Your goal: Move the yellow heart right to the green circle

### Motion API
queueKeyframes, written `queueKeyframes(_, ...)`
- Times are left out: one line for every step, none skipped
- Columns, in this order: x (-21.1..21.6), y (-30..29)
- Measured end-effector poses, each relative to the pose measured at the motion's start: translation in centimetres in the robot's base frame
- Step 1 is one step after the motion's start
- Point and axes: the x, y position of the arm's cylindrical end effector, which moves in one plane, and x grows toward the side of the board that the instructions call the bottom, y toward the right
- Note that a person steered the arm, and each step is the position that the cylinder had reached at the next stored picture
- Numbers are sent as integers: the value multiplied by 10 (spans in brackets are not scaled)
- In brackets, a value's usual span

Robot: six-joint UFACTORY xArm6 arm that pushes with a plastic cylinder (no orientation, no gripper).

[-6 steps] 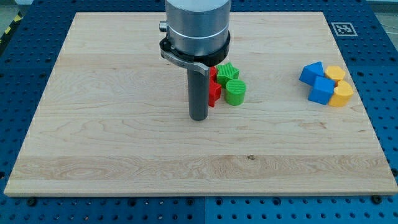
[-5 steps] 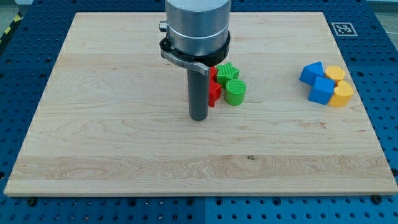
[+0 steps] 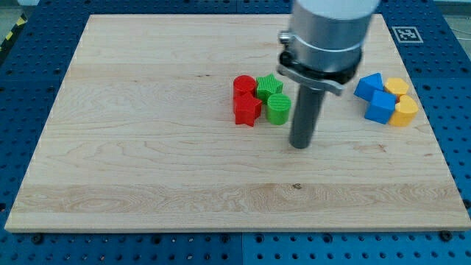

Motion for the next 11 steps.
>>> queueKeyframes(9, 41)
queueKeyframes(14, 75)
queueKeyframes(13, 119)
queueKeyframes(-10, 131)
queueKeyframes(-14, 135)
queueKeyframes(-14, 140)
queueKeyframes(-7, 174)
queueKeyframes(-27, 182)
queueKeyframes(-37, 182)
queueKeyframes(-55, 181)
queueKeyframes(-56, 180)
